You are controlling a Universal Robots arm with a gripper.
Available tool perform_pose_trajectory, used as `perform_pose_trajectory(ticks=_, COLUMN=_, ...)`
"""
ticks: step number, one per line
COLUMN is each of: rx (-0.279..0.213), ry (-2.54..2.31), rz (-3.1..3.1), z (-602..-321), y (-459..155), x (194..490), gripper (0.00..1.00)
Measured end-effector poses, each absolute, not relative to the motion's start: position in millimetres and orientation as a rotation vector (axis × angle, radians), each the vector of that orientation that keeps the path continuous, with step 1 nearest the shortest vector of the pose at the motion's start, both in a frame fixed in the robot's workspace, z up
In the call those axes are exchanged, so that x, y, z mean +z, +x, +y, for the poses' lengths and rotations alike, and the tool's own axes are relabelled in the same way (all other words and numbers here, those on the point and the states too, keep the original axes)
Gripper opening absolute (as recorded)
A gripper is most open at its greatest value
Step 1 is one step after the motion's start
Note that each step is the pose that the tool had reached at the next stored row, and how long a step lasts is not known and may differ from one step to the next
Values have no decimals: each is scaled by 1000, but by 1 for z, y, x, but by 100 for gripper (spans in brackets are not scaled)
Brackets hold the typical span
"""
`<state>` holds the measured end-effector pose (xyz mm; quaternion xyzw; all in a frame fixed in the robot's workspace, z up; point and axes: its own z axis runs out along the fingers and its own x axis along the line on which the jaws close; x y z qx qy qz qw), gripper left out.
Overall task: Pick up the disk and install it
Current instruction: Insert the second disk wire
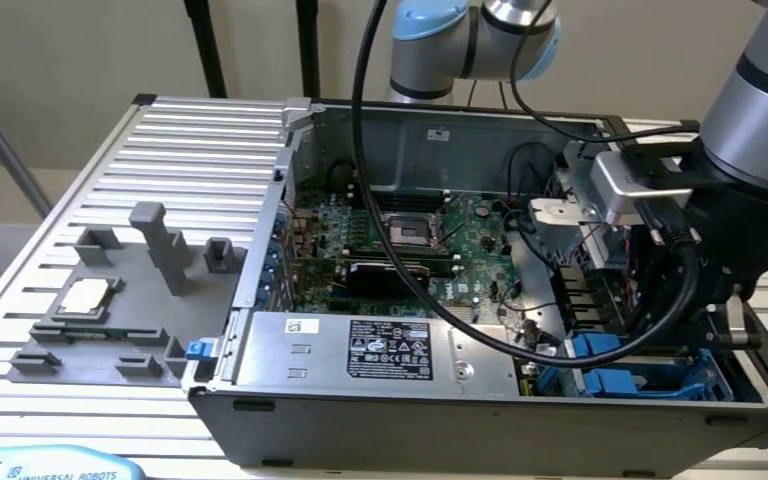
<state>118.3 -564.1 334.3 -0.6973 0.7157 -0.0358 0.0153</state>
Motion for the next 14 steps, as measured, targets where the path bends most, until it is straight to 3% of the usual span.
perform_pose_trajectory(ticks=6, rx=-109, ry=-2169, rz=2225, z=-564, y=118, x=334, gripper=18)
perform_pose_trajectory(ticks=7, rx=-110, ry=-2169, rz=2226, z=-564, y=118, x=337, gripper=24)
perform_pose_trajectory(ticks=14, rx=-111, ry=-2170, rz=2225, z=-564, y=106, x=341, gripper=24)
